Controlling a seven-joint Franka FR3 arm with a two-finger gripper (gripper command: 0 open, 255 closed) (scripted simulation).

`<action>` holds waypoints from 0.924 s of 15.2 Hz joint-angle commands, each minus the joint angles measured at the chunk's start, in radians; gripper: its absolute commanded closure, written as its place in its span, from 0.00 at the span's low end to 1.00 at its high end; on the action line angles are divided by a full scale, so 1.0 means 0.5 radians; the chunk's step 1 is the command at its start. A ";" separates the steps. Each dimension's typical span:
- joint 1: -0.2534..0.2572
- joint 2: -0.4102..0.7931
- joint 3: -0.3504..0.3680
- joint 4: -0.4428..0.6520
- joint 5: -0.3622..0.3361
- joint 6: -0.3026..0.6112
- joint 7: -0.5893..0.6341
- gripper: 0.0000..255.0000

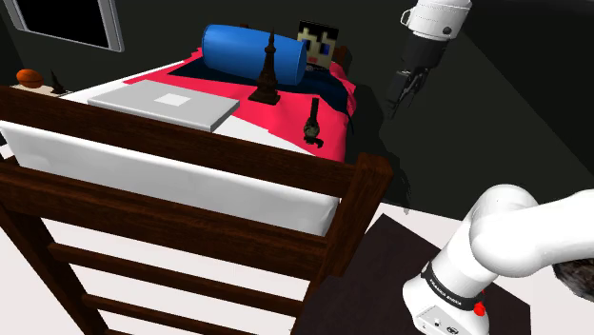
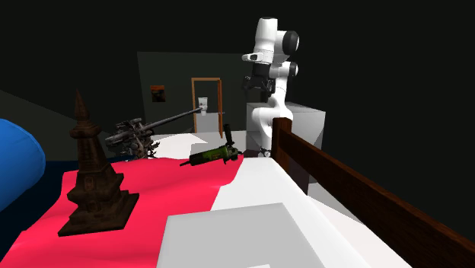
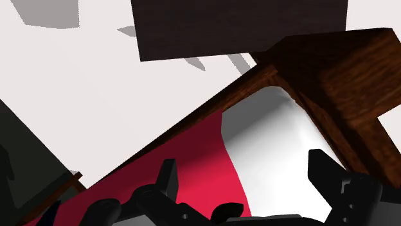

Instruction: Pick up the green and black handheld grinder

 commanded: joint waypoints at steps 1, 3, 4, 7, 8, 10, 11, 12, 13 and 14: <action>0.000 0.000 0.000 0.000 0.000 0.000 0.000 0.00; -0.002 0.150 -0.043 0.061 0.010 0.086 -0.038 0.00; -0.002 0.226 -0.064 0.096 0.018 0.126 -0.058 0.00; 0.001 0.457 -0.125 0.217 0.047 0.231 -0.121 0.00; 0.002 0.535 -0.144 0.262 0.060 0.261 -0.143 0.00; 0.007 0.693 -0.181 0.361 0.091 0.314 -0.189 0.00; 0.009 0.772 -0.199 0.415 0.108 0.336 -0.213 0.00; 0.012 0.852 -0.216 0.471 0.127 0.355 -0.237 0.00; 0.014 0.933 -0.232 0.531 0.148 0.372 -0.262 0.00; 0.016 1.013 -0.248 0.593 0.170 0.386 -0.288 0.00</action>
